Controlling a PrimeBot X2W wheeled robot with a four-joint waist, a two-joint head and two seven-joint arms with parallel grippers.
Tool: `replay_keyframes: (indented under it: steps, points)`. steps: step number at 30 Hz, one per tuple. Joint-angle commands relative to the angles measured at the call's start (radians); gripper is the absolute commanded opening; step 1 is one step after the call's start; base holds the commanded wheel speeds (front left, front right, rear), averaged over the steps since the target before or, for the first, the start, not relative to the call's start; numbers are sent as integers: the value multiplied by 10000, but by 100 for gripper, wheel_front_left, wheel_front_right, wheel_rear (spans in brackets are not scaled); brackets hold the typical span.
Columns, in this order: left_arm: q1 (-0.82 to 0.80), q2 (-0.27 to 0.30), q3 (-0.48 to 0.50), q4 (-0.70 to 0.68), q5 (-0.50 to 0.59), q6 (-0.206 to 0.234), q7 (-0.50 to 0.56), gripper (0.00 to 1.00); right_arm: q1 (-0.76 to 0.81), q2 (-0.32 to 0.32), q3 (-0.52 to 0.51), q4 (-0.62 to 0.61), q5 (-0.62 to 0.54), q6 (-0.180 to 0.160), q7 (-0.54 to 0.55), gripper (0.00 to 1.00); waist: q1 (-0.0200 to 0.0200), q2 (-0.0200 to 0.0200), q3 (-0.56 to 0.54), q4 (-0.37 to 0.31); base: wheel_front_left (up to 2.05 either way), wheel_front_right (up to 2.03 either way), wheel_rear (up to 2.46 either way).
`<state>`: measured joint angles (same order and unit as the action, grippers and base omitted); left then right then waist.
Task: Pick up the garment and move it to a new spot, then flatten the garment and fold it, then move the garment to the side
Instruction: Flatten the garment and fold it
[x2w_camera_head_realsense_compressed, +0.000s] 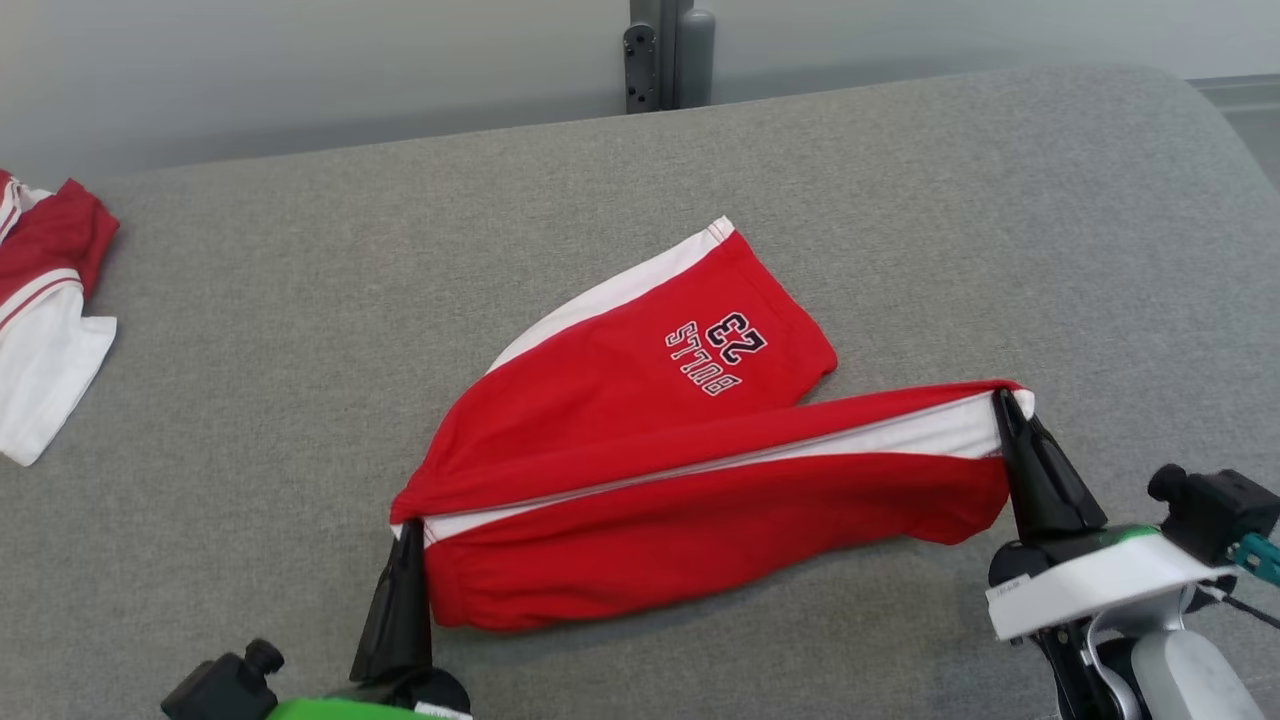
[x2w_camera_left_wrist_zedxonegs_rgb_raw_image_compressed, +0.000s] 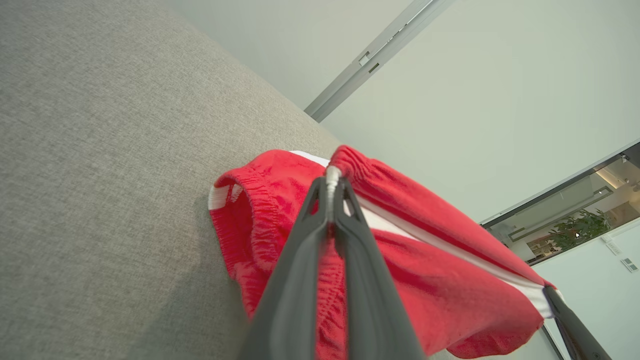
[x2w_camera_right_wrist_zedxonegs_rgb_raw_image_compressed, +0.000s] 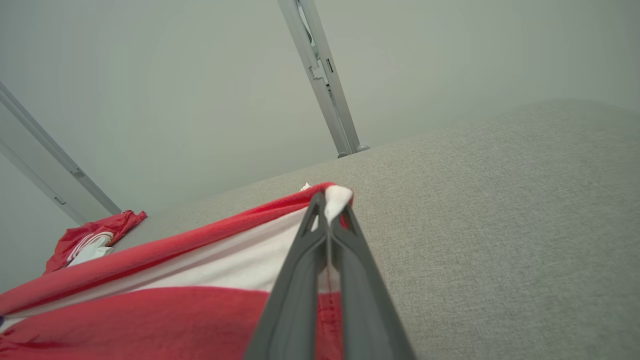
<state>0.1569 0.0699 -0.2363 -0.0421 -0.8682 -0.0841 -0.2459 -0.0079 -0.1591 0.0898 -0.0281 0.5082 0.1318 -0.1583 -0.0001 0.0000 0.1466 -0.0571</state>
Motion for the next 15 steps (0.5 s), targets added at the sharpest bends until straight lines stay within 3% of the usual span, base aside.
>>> replay_keyframes:
  steps: [1,10,15]
  points:
    - [-469,0,131,322,-120,146,-2,0,-432,-75,-65,380,74,-20,32,0,1,0,252,302,0,0,0]
    - [-3033,-133,-96,2872,-633,1166,232,0,-3505,-661,866,3358,249,-20,657,0,1,0,856,936,0,0,0]
    - [-4297,-147,-339,4248,-718,1378,141,0,-5353,-905,1763,5240,474,-20,891,0,1,0,1101,1247,0,0,0]
